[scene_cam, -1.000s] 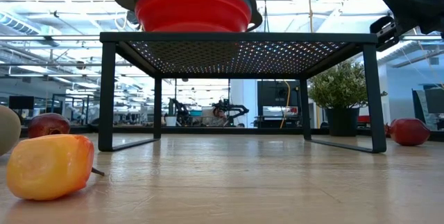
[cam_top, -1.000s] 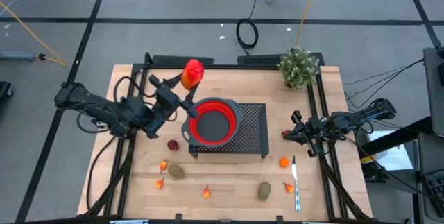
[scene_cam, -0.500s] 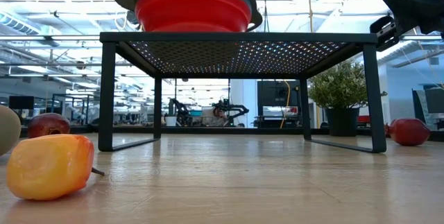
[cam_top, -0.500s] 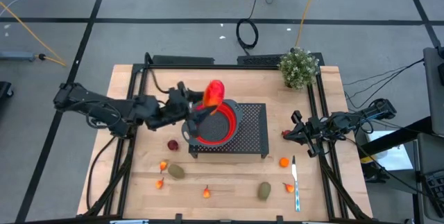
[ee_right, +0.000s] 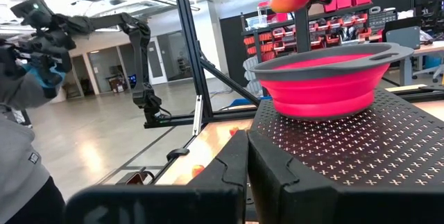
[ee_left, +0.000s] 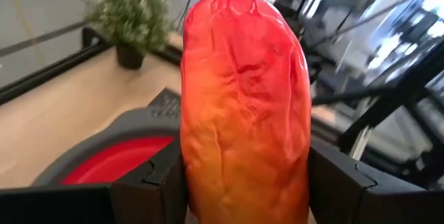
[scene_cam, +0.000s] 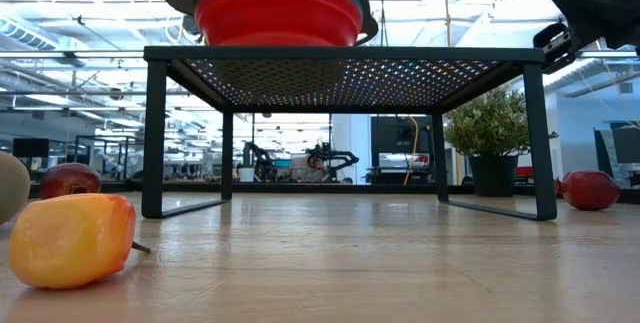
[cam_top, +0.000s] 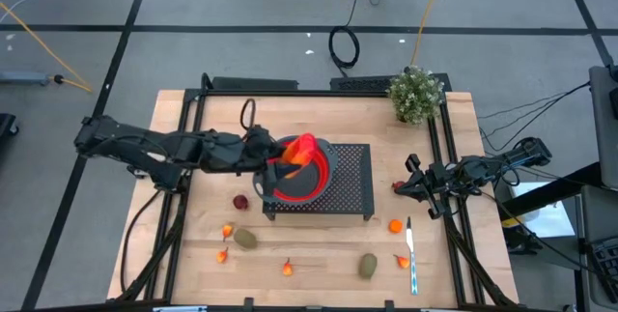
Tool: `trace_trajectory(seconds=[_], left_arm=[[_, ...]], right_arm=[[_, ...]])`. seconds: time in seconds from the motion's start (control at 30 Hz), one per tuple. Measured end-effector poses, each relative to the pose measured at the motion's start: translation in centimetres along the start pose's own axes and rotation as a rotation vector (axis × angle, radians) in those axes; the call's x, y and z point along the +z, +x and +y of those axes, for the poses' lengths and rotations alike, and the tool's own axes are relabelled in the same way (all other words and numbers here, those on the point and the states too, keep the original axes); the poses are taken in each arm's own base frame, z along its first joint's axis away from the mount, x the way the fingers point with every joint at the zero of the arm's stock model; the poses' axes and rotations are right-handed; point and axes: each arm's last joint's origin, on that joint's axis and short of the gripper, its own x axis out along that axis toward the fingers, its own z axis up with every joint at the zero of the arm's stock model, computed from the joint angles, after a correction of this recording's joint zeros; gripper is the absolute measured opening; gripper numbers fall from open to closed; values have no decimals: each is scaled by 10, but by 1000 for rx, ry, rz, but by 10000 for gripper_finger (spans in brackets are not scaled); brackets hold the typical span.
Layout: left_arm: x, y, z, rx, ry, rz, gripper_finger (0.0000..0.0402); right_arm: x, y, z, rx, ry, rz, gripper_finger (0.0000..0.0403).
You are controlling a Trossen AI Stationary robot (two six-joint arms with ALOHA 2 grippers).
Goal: Pick & Place Fruit
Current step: Put the orange mango into the red strainer bowl on the shelf
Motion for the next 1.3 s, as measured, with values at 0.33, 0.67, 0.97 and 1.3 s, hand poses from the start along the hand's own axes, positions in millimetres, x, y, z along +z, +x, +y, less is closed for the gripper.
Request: trace_trajectory(seconds=[0.33,0.67,0.97,1.3], left_arm=[[21,4,-13,133,115,246,216],[25,26,-9,155,118,403,216],[17,44,3,176,103,504,216],[-1,62,10,180,138,654,216]], right_arm=[[0,0,0,-1,0,4,0],[0,0,0,-4,0,5,0],[0,0,0,-4,0,3,0],[0,0,0,-4,0,3,0]])
